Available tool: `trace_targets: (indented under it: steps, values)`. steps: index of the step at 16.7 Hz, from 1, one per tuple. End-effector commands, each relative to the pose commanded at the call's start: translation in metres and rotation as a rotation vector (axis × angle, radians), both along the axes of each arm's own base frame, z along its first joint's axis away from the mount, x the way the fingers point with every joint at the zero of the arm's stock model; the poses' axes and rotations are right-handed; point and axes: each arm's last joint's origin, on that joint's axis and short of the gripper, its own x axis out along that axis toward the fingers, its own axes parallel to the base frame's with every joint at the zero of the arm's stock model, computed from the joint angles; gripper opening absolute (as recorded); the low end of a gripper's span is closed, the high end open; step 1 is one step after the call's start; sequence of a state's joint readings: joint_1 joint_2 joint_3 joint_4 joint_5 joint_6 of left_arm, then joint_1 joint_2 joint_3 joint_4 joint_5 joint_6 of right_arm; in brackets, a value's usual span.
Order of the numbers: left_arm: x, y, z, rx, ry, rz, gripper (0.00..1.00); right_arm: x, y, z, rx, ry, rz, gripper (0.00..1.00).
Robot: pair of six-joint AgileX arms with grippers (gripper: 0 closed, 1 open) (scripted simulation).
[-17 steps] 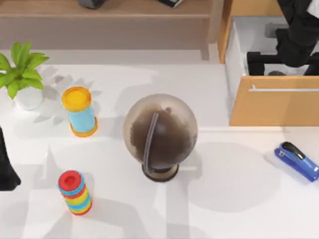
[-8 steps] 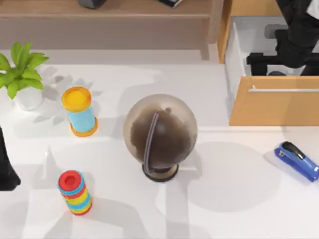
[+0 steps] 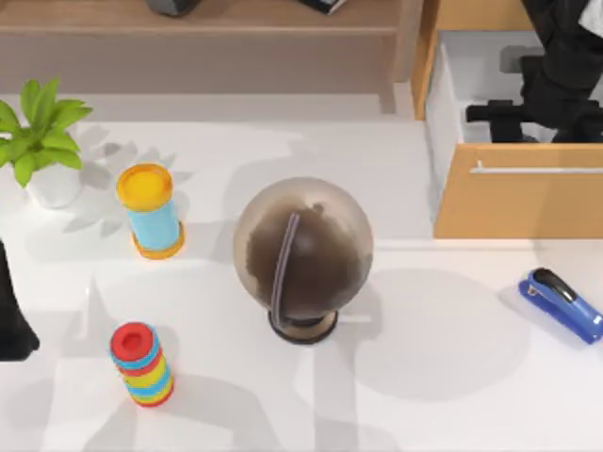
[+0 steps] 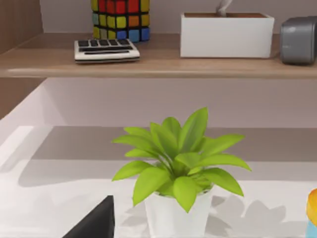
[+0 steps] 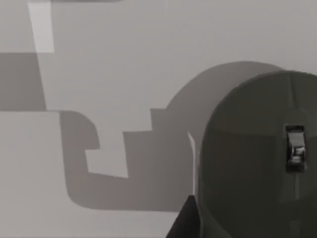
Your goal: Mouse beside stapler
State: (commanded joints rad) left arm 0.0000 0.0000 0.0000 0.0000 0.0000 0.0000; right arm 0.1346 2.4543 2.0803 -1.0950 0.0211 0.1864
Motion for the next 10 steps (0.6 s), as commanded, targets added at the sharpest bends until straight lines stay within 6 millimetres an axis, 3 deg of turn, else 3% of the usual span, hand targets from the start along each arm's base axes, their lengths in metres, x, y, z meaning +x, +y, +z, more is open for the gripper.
trace_targets:
  steps: [2, 10]
  values:
    - [0.0000, 0.0000, 0.0000, 0.000, 0.000, 0.000, 1.00, 0.0000, 0.0000, 0.0000, 0.000, 0.000, 0.000, 0.00]
    - [0.0000, 0.0000, 0.0000, 0.000, 0.000, 0.000, 1.00, -0.0002, 0.0008, 0.0003, 0.001, -0.001, 0.000, 0.00]
